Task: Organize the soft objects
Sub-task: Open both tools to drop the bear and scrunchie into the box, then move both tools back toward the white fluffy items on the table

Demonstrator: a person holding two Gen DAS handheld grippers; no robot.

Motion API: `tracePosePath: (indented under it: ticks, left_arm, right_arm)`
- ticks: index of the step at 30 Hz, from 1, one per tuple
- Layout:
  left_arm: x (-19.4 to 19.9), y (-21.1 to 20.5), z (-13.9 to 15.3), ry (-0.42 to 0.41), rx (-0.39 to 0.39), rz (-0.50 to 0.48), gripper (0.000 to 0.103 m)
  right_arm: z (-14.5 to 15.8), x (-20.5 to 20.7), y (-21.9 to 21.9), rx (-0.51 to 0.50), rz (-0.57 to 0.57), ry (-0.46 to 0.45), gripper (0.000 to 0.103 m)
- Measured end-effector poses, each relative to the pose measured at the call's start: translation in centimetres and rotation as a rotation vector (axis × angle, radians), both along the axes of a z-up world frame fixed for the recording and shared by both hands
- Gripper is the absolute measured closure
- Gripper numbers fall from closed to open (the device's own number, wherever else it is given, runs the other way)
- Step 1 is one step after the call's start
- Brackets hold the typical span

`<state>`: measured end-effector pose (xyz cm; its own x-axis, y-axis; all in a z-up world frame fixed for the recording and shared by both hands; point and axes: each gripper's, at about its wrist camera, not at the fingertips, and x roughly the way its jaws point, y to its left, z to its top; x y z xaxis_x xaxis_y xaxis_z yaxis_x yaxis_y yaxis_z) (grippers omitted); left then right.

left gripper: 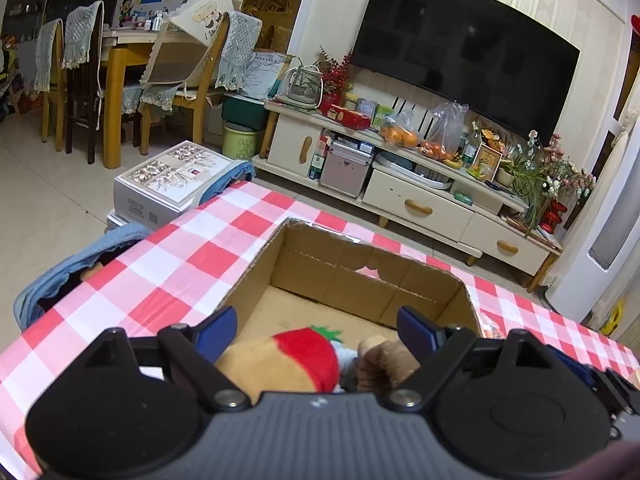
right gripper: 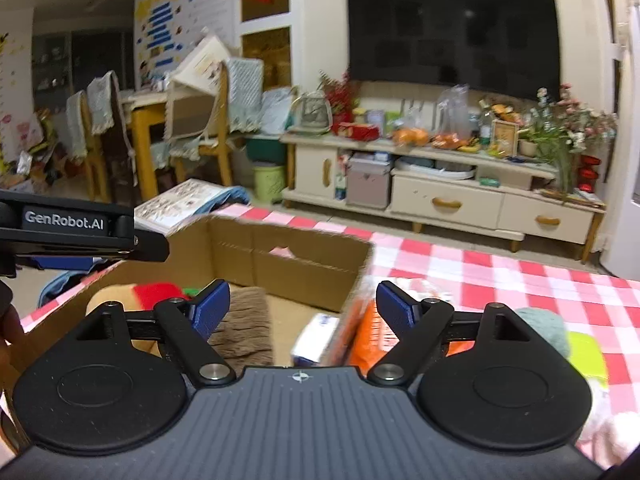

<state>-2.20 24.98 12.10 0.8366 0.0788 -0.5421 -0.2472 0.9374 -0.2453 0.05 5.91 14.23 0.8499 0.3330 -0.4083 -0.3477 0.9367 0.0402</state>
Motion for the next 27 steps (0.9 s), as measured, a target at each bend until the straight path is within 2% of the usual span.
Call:
tracePosePath:
  ticks: [5, 10, 27]
  left_arm:
    - [0.2, -0.3, 0.0, 0.003, -0.002, -0.011, 0.016]
    - [0.3, -1.0, 0.0, 0.008, 0.000, -0.028, 0.016]
    - [0.7, -4.4, 0.0, 0.013, 0.030, -0.106, 0.015]
  right_arm:
    - [0.2, -1.5, -2.0, 0.016, -0.070, -0.033, 0.002]
    - [-0.1, -2.2, -3.5, 0.055, -0.110, -0.011, 0.002]
    - [-1.4, -4.1, -5.7, 0.088, -0.196, 0.004, 0.002]
